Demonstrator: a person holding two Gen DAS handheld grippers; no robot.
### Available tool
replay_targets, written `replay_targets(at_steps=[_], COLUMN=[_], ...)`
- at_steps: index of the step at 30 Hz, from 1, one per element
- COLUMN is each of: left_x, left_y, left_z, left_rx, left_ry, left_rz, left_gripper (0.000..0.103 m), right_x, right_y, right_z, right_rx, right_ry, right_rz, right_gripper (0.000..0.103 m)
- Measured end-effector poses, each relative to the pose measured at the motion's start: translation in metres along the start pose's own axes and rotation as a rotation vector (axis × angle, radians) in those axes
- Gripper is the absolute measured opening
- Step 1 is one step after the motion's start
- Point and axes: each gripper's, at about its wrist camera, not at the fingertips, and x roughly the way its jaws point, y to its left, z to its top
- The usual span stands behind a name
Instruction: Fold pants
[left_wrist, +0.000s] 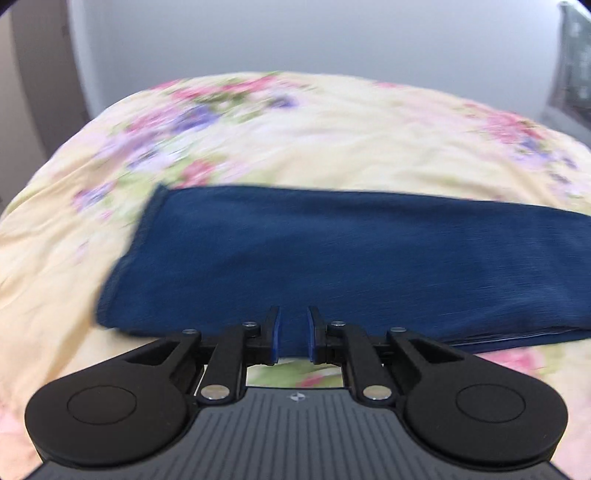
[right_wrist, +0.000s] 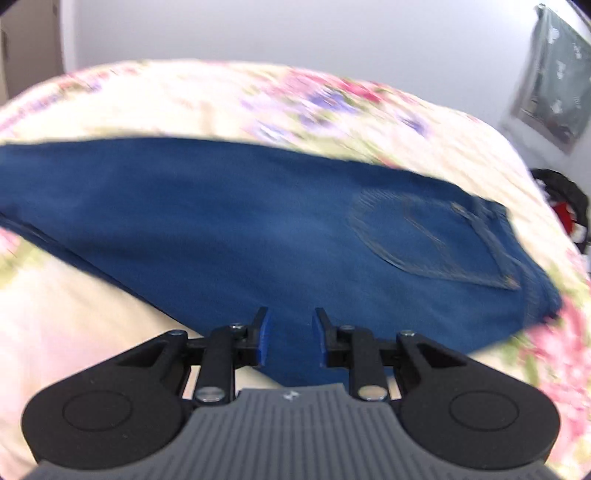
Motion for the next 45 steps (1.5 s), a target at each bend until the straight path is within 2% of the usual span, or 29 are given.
replay_targets(at_steps=[4,7,11,16,20,22,25,28,30,32,34,36,39,43,45], left_x=[0.004,0.023,0.045,0.055,0.056,0.052,0.038,0.022,0.01,-0.003,-0.015,-0.021,-0.024,-0.015,-0.002], left_y=[-0.061,-0.1,-0.13,-0.127,-0.128,-0.127,-0.115,-0.081,-0.047,-0.01,0.025,0.063,0.113,0.145,0.158], left_z=[0.01,0.008,-0.01,-0.04,-0.042,-0.041,-0.038,-0.033,-0.029,-0.027,-0.027,-0.034,-0.05,-0.072,-0.075], left_rx=[0.059,0.086,0.085,0.055,0.081,0.094,0.082,-0.013,-0.128,-0.245,-0.356,-0.509,-0.714,-0.861,-0.931], left_ry=[-0.046,-0.033,0.005,0.034,0.05,0.071,0.086,0.05,0.021,-0.024,-0.08,-0.125,-0.172,-0.202,-0.194], left_rz=[-0.139,-0.203,-0.268,-0.302,-0.288,-0.296,-0.309,-0.292,-0.27,-0.213,-0.153,-0.132,-0.104,-0.106,-0.139], left_gripper=[0.015,0.015,0.014,0.014,0.014,0.015,0.015,0.024,0.029,0.033,0.043,0.049,0.049,0.05,0.05], right_x=[0.01,0.025,0.041,0.059,0.065,0.065,0.056,0.041,0.032,0.026,0.024,0.026,0.031,0.037,0.04], right_y=[0.052,0.086,0.132,0.153,0.162,0.164,0.158,0.152,0.148,0.145,0.141,0.139,0.135,0.133,0.133], right_z=[0.017,0.031,0.039,0.016,-0.007,-0.006,-0.004,-0.002,0.003,0.01,0.017,0.021,0.027,0.03,0.03], right_rx=[0.004,0.028,-0.02,-0.045,-0.103,-0.111,-0.097,-0.077,-0.065,-0.052,-0.041,-0.035,-0.031,-0.034,-0.033], right_ry=[-0.069,-0.099,-0.146,-0.117,-0.127,-0.124,-0.11,-0.138,-0.164,-0.173,-0.174,-0.164,-0.142,-0.122,-0.119], right_rz=[0.087,0.16,0.159,0.146,0.113,0.103,0.133,0.149,0.157,0.165,0.168,0.17,0.166,0.157,0.165], right_gripper=[0.019,0.013,0.012,0.01,0.01,0.011,0.011,0.01,0.011,0.011,0.011,0.011,0.011,0.011,0.011])
